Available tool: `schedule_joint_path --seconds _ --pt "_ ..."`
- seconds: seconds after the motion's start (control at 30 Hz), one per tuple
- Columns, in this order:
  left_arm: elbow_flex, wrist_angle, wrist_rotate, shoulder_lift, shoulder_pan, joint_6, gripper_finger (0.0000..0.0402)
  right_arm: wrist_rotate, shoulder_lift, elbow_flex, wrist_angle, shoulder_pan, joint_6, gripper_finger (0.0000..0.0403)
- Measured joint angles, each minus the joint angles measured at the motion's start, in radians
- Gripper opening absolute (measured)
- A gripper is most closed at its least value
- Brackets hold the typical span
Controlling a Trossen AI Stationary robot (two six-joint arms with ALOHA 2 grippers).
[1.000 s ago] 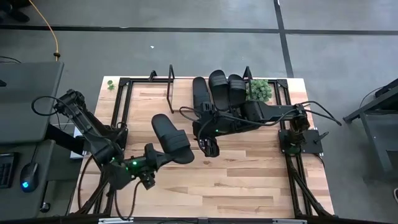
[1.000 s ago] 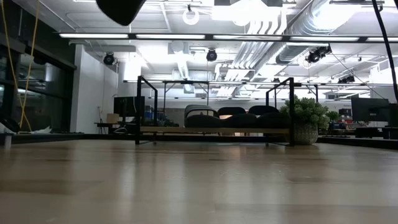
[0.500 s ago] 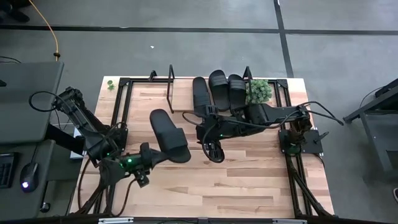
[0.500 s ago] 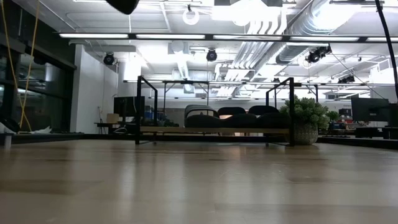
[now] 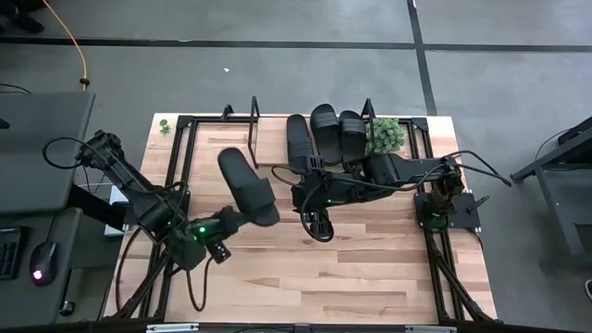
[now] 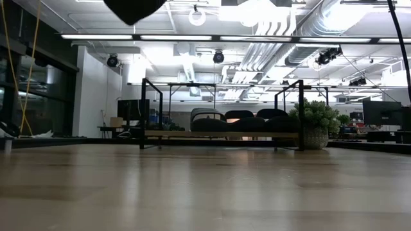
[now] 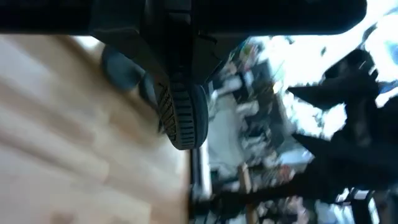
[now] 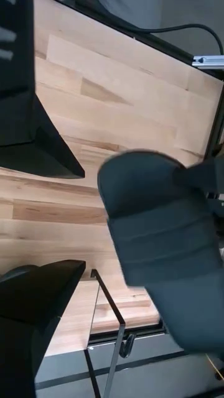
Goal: Pick and place slides into the shelf
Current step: Put the black slipper on the shelf
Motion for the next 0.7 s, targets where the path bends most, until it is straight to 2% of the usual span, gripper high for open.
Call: schedule_joint_path --seconds 0.17,0.3,0.37,0.47,0.7 --pt "0.0 0.005 0.081 0.0 0.064 -0.001 0.0026 0.0 0.0 0.0 0.0 0.0 0.0 0.0216" --pt "0.0 0.005 0.202 0.0 0.13 0.031 0.0026 0.0 0.0 0.0 0.0 0.0 0.0 0.0216" --pt "0.0 0.017 0.214 0.0 0.157 0.055 0.0026 0.0 0.0 0.0 0.0 0.0 0.0 0.0216" --pt "0.0 0.057 0.231 0.0 0.194 0.102 0.0026 0.0 0.0 0.0 0.0 0.0 0.0 0.0216" --pt "0.0 0.197 0.381 0.0 0.31 0.291 0.0026 0.0 0.0 0.0 -0.011 -0.003 0.0 0.0216"
